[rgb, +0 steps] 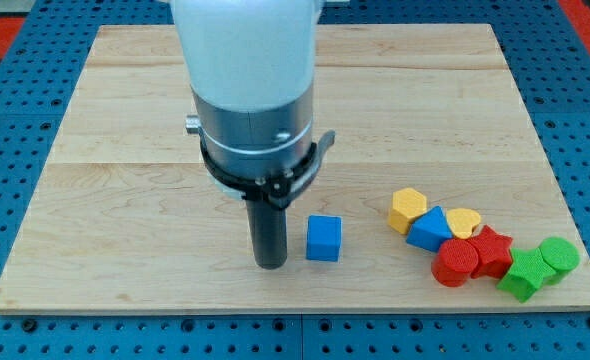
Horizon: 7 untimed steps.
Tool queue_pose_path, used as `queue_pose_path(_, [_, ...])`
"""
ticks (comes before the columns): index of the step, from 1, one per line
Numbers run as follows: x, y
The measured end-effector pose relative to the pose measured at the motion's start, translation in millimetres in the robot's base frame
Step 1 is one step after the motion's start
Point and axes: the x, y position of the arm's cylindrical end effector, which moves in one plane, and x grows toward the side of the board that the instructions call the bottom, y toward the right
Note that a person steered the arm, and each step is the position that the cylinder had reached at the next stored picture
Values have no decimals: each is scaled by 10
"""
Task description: Push the blue cube right
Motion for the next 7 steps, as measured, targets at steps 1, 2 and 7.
queue_pose_path(1, [0,125])
queue_pose_path(2, [-143,75])
queue_pose_path(7, [-240,956])
